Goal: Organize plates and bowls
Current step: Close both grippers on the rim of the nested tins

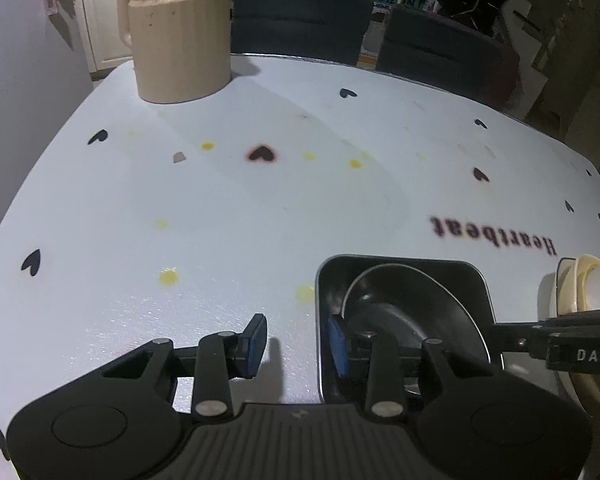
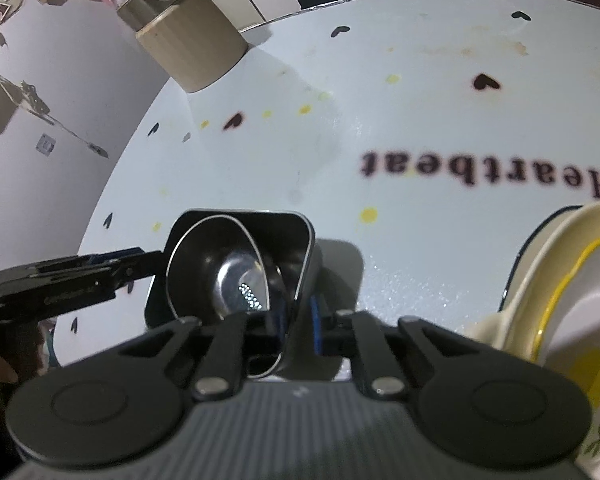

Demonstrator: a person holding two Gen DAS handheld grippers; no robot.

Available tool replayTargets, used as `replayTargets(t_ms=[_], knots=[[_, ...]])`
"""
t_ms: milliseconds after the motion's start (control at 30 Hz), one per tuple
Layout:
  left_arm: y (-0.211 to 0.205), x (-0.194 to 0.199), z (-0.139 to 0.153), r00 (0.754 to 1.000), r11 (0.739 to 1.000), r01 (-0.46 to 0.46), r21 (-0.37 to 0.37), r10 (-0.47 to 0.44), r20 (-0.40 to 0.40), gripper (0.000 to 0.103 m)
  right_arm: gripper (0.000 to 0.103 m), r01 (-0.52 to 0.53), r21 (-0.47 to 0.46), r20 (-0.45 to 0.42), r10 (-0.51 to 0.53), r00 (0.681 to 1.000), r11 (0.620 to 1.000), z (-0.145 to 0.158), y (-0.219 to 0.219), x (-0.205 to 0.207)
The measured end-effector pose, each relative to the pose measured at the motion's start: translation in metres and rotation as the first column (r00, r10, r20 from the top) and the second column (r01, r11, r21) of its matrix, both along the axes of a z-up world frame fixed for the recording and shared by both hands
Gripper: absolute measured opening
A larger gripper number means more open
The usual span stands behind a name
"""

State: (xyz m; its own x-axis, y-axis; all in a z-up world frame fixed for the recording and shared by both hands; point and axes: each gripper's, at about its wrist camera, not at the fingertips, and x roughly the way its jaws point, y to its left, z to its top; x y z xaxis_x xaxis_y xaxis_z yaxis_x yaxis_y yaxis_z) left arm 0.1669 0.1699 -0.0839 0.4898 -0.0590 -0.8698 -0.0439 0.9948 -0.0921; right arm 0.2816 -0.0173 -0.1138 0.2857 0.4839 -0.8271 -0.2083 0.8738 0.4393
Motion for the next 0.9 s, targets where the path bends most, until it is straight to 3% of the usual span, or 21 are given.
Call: replayTargets(t_ms=[133,300,567,700,767,900], knots=[[-0.002,0.003,-0.005,1.000,1.000,0.013,0.009,-0.012,-0.024,0.026,0.014,-0.004,-0.012,0.007,0.004,1.000,1.000,-0.003,0.006,-0.002],[-0.003,0.006,-0.011,0.998,1.000,0.024,0.007,-0.023,-0.054,0.026,0.012,0.001,0.000,0.011,-0.001,1.000,1.000,-0.005,0.005,-0.003],[-0.001,0.011,-0.015,0.998,0.998,0.037,-0.042,-0.039,-0.058,0.012,0.012,0.028,0.010,-0.003,-0.028,1.000,1.000,-0.004,0.000,-0.002],[-0.001,0.013,-0.018,0.997,0.998,0.034,-0.062,-0.038,-0.063,0.010,0.012,0.030,0.010,-0.005,-0.030,1.000,0.999,-0.004,0.001,-0.001],[0.001,0.013,-0.019,0.997,0.995,0.030,-0.092,-0.036,-0.064,0.003,0.012,0.033,0.008,-0.006,-0.033,0.999,0.999,-0.004,0.002,-0.001],[0.001,0.011,-0.017,0.998,0.995,0.024,-0.095,-0.030,-0.061,0.003,0.011,0.044,0.020,-0.011,-0.044,0.999,0.999,-0.004,0.000,0.001]])
